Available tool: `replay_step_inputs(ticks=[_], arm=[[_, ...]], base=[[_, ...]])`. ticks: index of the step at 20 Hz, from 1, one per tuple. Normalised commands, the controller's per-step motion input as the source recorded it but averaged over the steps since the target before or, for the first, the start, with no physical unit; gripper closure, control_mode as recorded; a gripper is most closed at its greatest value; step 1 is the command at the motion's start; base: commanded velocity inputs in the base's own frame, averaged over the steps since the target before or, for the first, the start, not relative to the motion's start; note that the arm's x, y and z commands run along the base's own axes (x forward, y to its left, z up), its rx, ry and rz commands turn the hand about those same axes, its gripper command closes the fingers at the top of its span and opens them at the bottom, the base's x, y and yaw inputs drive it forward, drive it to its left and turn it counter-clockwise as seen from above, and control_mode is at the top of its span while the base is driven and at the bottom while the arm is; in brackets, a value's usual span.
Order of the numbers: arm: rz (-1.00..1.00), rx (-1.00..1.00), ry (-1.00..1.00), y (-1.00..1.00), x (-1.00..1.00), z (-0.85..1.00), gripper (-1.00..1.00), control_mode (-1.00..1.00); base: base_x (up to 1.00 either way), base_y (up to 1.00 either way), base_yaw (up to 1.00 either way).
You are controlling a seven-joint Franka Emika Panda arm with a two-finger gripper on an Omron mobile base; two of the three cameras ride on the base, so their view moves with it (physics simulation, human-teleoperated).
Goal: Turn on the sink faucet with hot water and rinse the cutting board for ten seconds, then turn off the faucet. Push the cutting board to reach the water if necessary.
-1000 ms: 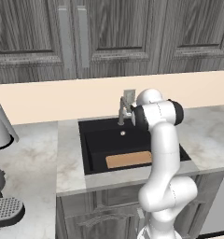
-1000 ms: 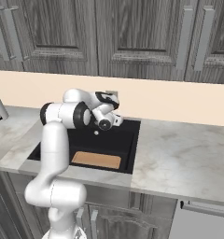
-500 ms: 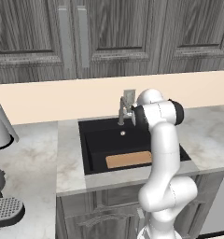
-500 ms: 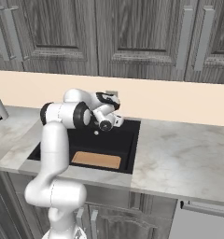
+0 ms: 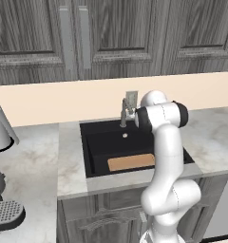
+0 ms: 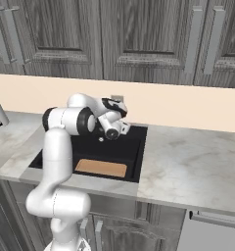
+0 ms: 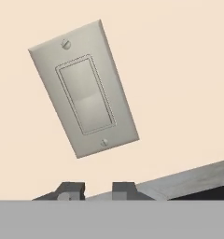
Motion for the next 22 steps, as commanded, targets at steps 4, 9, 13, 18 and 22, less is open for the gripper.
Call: replay_step_inputs(ticks=[4, 9, 13, 18, 22], arm=[[0.07, 0.0, 0.03, -0.98, -0.59, -0.07, 1.0, -1.0], [0.09, 0.0, 0.02, -1.0, -0.5, -0.06, 1.0, -1.0], [0.1, 0.0, 0.06, -1.0, -0.54, -0.17, 1.0, -1.0], [0.11, 0.0, 0.09, -1.0, -0.69, -0.27, 1.0, -1.0], [0.11, 0.0, 0.07, -0.99, -0.63, -0.23, 1.0, -1.0]], base=[[0.0, 0.0, 0.0], [0.0, 0.0, 0.0], [0.0, 0.0, 0.0], [0.0, 0.0, 0.0], [0.0, 0.0, 0.0]])
